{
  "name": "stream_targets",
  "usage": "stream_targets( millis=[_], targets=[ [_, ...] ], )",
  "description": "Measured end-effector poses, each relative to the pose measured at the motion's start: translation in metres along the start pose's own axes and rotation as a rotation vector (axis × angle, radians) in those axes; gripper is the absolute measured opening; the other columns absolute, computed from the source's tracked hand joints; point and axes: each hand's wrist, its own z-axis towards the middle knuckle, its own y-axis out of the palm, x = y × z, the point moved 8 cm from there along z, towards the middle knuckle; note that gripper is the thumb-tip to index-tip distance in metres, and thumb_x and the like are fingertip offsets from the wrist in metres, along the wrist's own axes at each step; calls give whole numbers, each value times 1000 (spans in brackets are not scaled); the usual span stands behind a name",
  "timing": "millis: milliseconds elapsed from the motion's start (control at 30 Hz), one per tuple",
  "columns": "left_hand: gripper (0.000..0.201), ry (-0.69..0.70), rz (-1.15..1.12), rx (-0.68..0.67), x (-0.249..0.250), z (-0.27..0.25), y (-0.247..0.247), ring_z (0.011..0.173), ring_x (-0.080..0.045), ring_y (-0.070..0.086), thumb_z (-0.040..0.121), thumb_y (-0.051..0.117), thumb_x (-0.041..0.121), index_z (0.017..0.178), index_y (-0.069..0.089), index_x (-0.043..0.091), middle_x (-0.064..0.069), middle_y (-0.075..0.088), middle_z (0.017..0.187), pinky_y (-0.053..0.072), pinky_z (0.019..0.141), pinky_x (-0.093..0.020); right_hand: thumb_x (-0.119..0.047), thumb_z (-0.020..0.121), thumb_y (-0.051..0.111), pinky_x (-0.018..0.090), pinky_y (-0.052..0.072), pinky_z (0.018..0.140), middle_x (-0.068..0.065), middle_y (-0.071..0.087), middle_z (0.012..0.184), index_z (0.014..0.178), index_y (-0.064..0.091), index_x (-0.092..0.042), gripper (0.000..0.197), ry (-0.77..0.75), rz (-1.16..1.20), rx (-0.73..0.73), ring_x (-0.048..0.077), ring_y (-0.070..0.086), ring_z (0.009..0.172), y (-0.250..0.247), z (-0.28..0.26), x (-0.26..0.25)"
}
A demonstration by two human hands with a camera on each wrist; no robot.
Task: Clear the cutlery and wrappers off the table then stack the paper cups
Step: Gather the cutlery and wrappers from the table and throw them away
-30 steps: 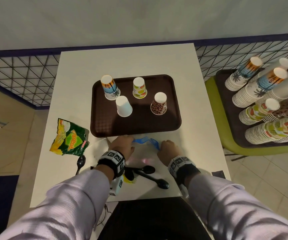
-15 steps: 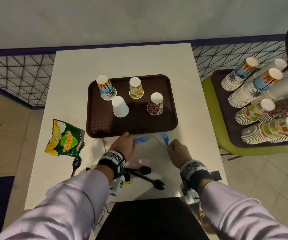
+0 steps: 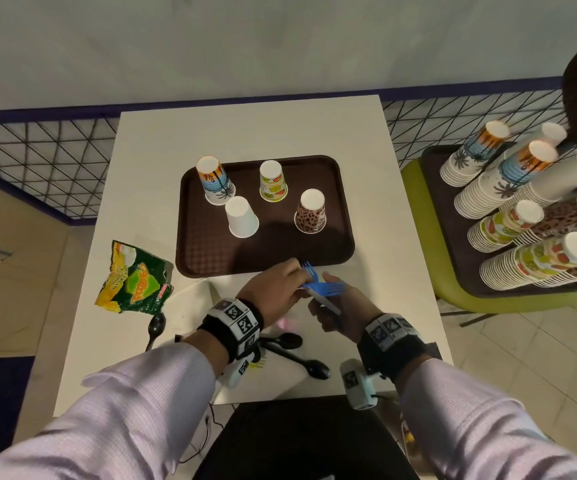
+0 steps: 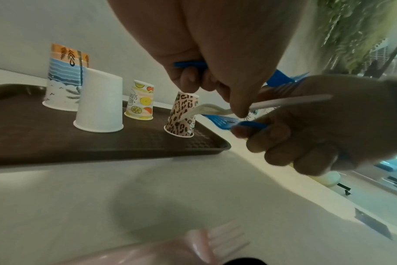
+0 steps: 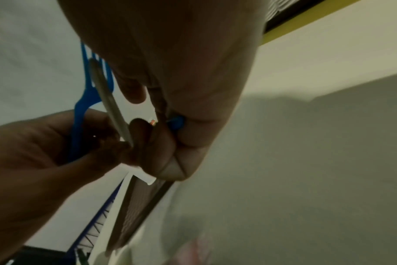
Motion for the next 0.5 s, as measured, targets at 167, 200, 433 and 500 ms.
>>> stream_targets(
  millis=[167, 200, 433, 500],
  targets=[
    [44, -15, 9, 24, 5, -3, -4, 113, -24, 60, 94, 65, 12, 137, 59, 15, -8, 53, 126, 53, 97, -38, -31, 105, 47, 27, 32, 50, 10, 57, 69, 103, 65, -7, 30, -52, 47, -26, 15, 42, 50, 7, -3, -2],
    [42, -16, -7, 25, 7, -4, -3, 113, -24, 60, 94, 64, 13, 136, 60, 15, -8, 53, 127, 52, 97, -37, -25, 104, 48, 26, 31, 50, 9, 55, 69, 104, 64, -6, 25, -62, 52, -43, 15, 41, 50, 8, -4, -1],
    [46, -84, -243, 84, 5, -17, 0, 102, -9, 57, 92, 66, 27, 136, 53, 24, 7, 47, 118, 50, 91, -26, 4, 98, 42, 25, 34, 48, 9, 49, 67, 101, 57, -5, 18, -153, 71, 38, 16, 43, 52, 1, -2, 4],
    [41, -153, -317, 144, -1, -22, 0, 97, -6, 55, 93, 61, 34, 132, 52, 25, 10, 46, 110, 53, 91, -32, 8, 93, 41, 27, 38, 50, 13, 51, 71, 102, 56, -4, 21, -143, 39, 90, 19, 46, 53, -2, -2, 5]
  ],
)
